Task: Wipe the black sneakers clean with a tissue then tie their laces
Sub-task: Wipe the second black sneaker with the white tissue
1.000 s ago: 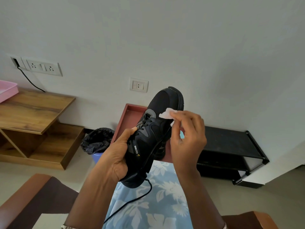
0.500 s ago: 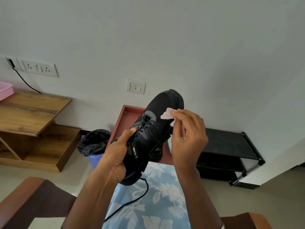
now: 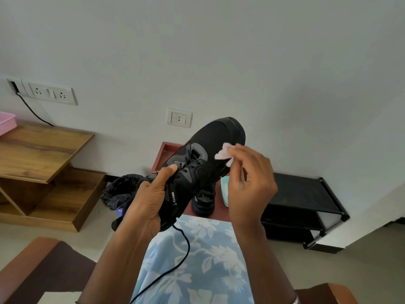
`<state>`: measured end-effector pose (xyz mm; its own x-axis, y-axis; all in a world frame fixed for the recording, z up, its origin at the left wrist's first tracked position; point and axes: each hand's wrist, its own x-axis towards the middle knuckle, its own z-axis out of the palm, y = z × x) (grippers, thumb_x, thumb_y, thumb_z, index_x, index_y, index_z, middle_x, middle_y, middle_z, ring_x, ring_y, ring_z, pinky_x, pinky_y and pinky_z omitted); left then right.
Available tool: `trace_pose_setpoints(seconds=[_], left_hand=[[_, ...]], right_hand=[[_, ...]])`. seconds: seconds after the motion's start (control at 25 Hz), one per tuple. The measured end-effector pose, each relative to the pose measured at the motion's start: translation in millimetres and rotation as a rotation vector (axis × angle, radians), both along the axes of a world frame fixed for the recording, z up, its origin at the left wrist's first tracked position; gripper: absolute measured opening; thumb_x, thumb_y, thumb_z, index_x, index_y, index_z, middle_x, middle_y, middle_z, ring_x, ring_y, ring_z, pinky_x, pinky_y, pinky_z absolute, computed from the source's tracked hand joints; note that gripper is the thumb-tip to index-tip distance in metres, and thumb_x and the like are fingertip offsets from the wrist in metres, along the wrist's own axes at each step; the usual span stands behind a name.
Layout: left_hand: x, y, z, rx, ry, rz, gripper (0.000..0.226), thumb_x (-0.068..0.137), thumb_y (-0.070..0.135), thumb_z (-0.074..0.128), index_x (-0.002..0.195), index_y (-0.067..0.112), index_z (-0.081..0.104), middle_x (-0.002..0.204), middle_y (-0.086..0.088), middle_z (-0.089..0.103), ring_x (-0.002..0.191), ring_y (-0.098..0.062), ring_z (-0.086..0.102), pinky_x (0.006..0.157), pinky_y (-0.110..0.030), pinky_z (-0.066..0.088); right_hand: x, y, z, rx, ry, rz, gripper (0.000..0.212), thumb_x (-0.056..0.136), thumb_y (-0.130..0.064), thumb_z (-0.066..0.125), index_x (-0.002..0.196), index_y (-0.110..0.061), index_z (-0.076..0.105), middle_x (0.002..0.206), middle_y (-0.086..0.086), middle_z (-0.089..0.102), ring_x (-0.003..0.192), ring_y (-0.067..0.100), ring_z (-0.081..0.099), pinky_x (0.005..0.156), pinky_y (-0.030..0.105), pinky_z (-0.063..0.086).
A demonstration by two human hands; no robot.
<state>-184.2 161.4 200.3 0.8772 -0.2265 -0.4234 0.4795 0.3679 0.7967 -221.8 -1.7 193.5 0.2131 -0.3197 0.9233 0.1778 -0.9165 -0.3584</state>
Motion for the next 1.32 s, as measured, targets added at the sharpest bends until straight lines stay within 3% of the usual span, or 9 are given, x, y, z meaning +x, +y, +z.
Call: trace_pose_setpoints(seconds=[0.12, 0.32, 0.48, 0.64, 0.8, 0.92, 1.12, 1.24, 1.32], left_hand=[[-1.1, 0.7, 0.6, 0.013, -0.055, 0.003, 0.023, 0.083, 0.034, 0.074, 0.09, 0.012, 0.069, 0.069, -0.006, 0.075, 0.058, -0.018, 0.071, 0.063, -0.029, 0.055], [5.5, 3.1, 9.5, 0.012, -0.063, 0.008, 0.025, 0.081, 0.039, 0.075, 0.089, 0.015, 0.071, 0.082, -0.012, 0.077, 0.078, -0.03, 0.07, 0.078, -0.041, 0.056], [10.1, 7.7, 3.7, 0.07, -0.067, 0.033, 0.059, 0.07, 0.049, 0.08, 0.113, 0.012, 0.065, 0.098, -0.014, 0.076, 0.09, -0.032, 0.072, 0.072, -0.041, 0.058], [9.5, 10.9, 2.3, 0.064, -0.064, 0.03, 0.039, 0.077, 0.041, 0.077, 0.103, 0.013, 0.069, 0.086, -0.011, 0.077, 0.08, -0.03, 0.071, 0.073, -0.039, 0.056], [11.0, 13.7, 2.5, 0.021, -0.055, 0.032, 0.027, 0.082, 0.041, 0.073, 0.086, 0.014, 0.072, 0.081, -0.013, 0.076, 0.073, -0.03, 0.069, 0.072, -0.038, 0.053], [11.2, 15.2, 0.5, 0.032, -0.031, 0.051, 0.033, 0.082, 0.043, 0.073, 0.092, 0.011, 0.069, 0.088, -0.016, 0.075, 0.078, -0.033, 0.068, 0.072, -0.039, 0.053], [5.5, 14.4, -8.3, 0.068, -0.022, 0.042, 0.053, 0.079, 0.046, 0.075, 0.112, 0.007, 0.064, 0.099, -0.02, 0.075, 0.079, -0.029, 0.071, 0.061, -0.033, 0.056], [5.4, 14.0, -10.3, 0.077, -0.019, 0.05, 0.065, 0.074, 0.051, 0.076, 0.12, 0.007, 0.06, 0.103, -0.018, 0.074, 0.082, -0.029, 0.071, 0.061, -0.034, 0.056], [5.7, 13.7, -9.0, 0.073, -0.03, 0.06, 0.061, 0.076, 0.05, 0.075, 0.118, 0.008, 0.06, 0.104, -0.018, 0.073, 0.083, -0.029, 0.07, 0.063, -0.034, 0.055]], right_hand=[[0.9, -2.5, 4.9, 0.008, -0.034, -0.046, 0.015, 0.095, -0.002, 0.065, 0.101, -0.001, 0.078, 0.102, 0.008, 0.076, 0.096, 0.02, 0.071, 0.087, 0.027, 0.057], [-6.1, 25.3, -16.2, -0.083, -0.011, 0.027, 0.027, 0.103, -0.016, 0.057, 0.1, 0.001, 0.078, 0.102, 0.01, 0.076, 0.097, 0.019, 0.072, 0.098, 0.019, 0.051], [5.5, -3.6, 15.6, -0.093, -0.043, 0.012, 0.019, 0.098, -0.006, 0.06, 0.101, -0.003, 0.079, 0.104, 0.006, 0.077, 0.097, 0.018, 0.072, 0.093, 0.02, 0.053], [9.2, -6.0, 21.0, -0.062, -0.06, -0.043, 0.018, 0.093, -0.001, 0.069, 0.105, -0.009, 0.079, 0.107, 0.0, 0.076, 0.098, 0.013, 0.072, 0.087, 0.025, 0.057], [-2.4, 27.1, -17.7, -0.036, 0.021, 0.025, 0.017, 0.097, -0.009, 0.065, 0.107, -0.003, 0.078, 0.107, 0.004, 0.076, 0.101, 0.013, 0.073, 0.095, 0.015, 0.052], [2.3, 19.8, -10.7, -0.046, 0.074, 0.054, 0.017, 0.094, -0.007, 0.066, 0.105, -0.004, 0.078, 0.104, 0.005, 0.077, 0.096, 0.016, 0.074, 0.096, 0.009, 0.046], [13.1, -6.5, 30.0, -0.046, 0.068, -0.096, 0.019, 0.088, 0.001, 0.071, 0.102, -0.01, 0.08, 0.1, 0.0, 0.078, 0.089, 0.02, 0.069, 0.089, 0.006, 0.041], [3.4, 12.4, 8.5, -0.039, 0.066, -0.037, 0.018, 0.091, -0.002, 0.068, 0.106, -0.006, 0.078, 0.104, 0.003, 0.077, 0.093, 0.02, 0.071, 0.091, 0.011, 0.047], [-2.5, 25.4, -5.8, -0.073, 0.09, 0.033, 0.021, 0.095, -0.01, 0.062, 0.106, -0.003, 0.078, 0.105, 0.006, 0.077, 0.096, 0.02, 0.072, 0.096, 0.01, 0.046]])
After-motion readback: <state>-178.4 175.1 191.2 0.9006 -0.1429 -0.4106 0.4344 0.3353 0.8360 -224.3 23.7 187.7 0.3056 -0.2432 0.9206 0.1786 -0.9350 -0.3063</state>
